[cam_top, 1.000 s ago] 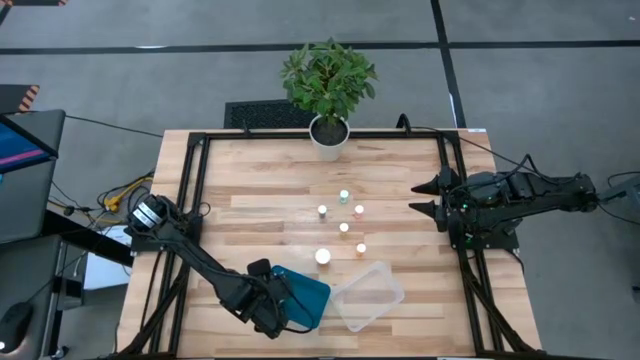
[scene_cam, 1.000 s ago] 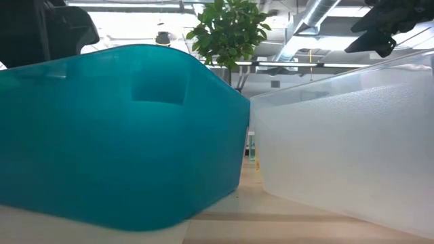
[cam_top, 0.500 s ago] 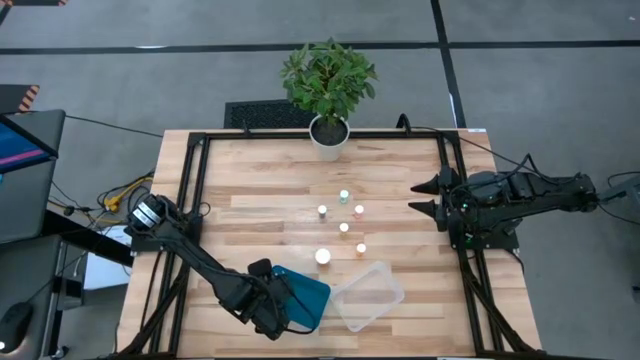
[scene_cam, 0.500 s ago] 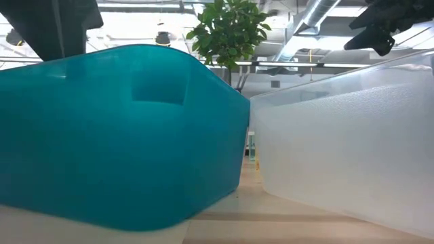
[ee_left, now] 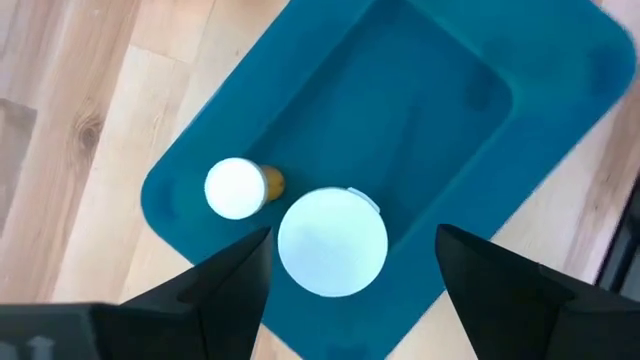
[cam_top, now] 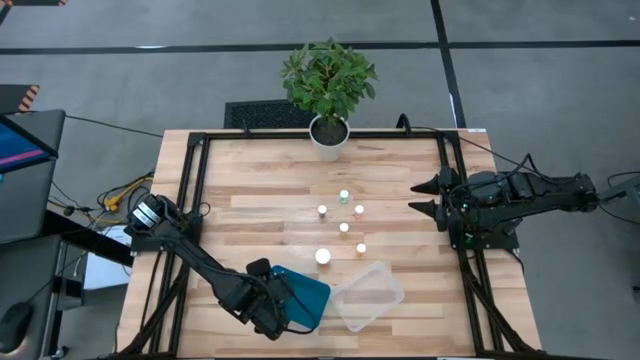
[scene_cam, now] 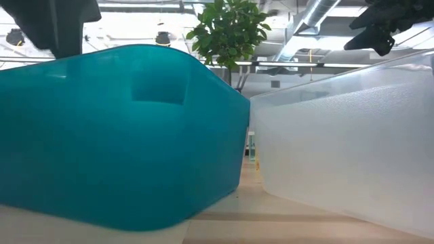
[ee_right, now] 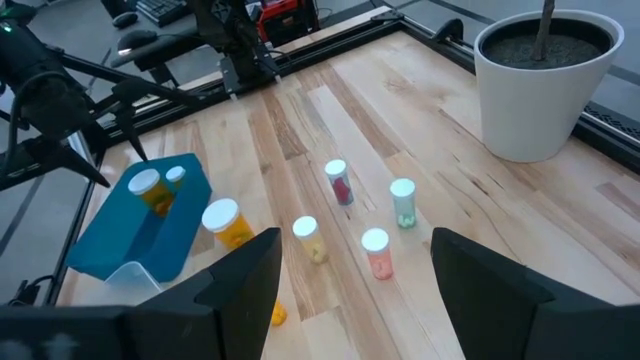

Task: Pick and place medicine bottles into bin by pill shape (circle, oval)
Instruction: Put the large orange pill bottle into the blue bin

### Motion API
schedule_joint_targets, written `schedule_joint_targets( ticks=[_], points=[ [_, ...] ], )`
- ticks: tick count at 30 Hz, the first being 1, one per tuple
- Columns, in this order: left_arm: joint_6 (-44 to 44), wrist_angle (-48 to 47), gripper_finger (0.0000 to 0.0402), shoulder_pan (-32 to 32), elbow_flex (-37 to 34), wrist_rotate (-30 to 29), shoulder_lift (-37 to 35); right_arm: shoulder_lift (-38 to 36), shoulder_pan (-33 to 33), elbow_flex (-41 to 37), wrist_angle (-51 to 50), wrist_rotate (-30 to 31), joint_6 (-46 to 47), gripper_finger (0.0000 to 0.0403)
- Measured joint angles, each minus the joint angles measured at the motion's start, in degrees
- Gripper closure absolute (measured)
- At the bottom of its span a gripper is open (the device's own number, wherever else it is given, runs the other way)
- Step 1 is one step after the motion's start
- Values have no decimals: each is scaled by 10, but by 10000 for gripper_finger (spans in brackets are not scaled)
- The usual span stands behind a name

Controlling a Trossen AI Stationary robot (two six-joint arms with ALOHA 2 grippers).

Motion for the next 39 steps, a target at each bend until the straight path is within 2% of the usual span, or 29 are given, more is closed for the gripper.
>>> schedule_joint_targets(
  ticks=[9, 13, 17, 22, 24, 29, 32, 39],
  points=[
    [-1, -96, 129, 0, 74, -20, 0, 0, 0, 0, 0, 0, 0, 132],
    [-11, -157, 128, 12, 138, -62, 0, 0, 0, 0, 0, 0, 0, 132],
    [11, -177, 122, 53, 187, -121, -1, 0, 0, 0, 0, 0, -4, 132],
    [124, -114, 117, 124, 196, -139, 0, 0, 0, 0, 0, 0, -5, 132],
    [171, -59, 117, 155, 184, -141, 0, 0, 0, 0, 0, 0, -5, 132],
    [259, 67, 117, 212, 139, -88, 2, 0, 0, 0, 0, 1, -5, 132],
    [283, 103, 117, 225, 116, -50, 2, 0, 0, 0, 0, 1, -5, 132],
    [323, 154, 117, 231, 84, -34, 2, 0, 0, 0, 0, 1, -5, 132]
  ],
)
